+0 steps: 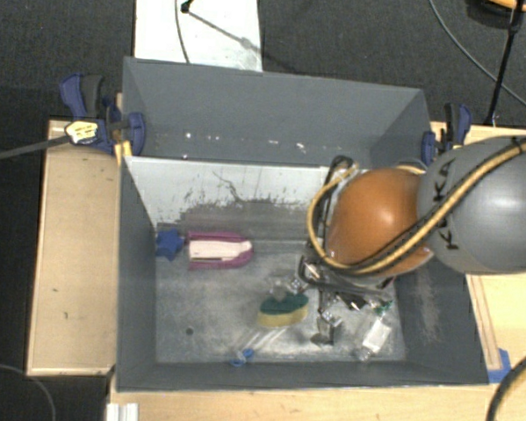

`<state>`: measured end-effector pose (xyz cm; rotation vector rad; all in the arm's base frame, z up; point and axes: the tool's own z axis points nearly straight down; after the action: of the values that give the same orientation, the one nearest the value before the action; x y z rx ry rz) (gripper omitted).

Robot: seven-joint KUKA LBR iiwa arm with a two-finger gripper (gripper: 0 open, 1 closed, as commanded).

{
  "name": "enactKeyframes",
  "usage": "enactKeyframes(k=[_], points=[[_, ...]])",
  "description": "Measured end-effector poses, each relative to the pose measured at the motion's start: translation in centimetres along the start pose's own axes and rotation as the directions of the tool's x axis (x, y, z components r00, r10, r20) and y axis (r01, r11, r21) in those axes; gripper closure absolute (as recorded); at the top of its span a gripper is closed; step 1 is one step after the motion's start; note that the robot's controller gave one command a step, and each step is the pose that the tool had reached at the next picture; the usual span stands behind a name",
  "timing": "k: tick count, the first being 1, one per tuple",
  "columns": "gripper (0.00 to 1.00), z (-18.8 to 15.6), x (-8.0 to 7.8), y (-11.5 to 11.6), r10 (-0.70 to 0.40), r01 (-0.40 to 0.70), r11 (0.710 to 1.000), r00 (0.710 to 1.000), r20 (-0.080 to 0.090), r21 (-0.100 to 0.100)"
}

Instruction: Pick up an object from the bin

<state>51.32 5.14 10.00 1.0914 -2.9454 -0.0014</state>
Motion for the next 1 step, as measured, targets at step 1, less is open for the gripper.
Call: enactKeyframes(k=[1], points=[[0.0,2.77,-0.71,-0.39,-0.111,0.111,0.994,0.994,0.008,0.004]])
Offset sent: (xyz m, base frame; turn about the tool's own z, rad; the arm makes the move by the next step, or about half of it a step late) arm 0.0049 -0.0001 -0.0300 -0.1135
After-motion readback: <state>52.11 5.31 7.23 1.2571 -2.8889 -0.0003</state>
